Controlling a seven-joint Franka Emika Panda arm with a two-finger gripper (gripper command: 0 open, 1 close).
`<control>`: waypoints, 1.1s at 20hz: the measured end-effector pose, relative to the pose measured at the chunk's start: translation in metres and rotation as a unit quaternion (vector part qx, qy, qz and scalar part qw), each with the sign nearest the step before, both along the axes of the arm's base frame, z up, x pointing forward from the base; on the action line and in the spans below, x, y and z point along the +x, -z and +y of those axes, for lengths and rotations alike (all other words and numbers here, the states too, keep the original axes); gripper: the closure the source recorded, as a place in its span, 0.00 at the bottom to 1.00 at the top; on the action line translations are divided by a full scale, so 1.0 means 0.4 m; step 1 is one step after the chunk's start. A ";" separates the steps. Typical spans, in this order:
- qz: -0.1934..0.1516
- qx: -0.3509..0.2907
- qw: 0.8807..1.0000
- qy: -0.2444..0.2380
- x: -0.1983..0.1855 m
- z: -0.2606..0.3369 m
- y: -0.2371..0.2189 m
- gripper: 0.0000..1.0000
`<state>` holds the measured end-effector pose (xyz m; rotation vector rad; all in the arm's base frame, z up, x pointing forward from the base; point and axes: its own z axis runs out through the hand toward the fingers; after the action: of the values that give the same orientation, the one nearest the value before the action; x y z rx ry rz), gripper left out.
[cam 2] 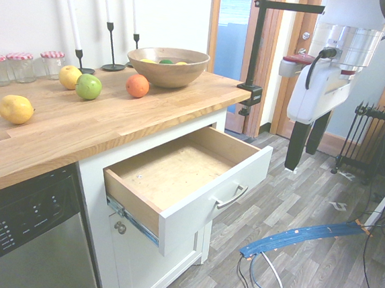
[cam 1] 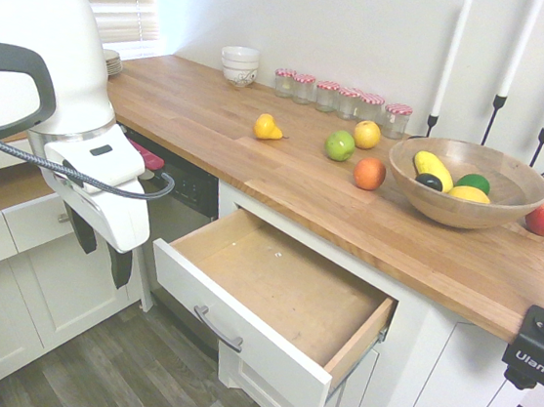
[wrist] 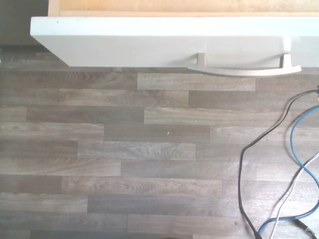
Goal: Close the drawer
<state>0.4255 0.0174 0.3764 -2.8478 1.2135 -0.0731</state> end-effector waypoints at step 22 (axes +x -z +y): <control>0.041 0.002 0.999 0.020 0.064 -0.105 0.458 0.00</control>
<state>0.4511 -0.0248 0.1933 -2.8501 1.2836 0.0437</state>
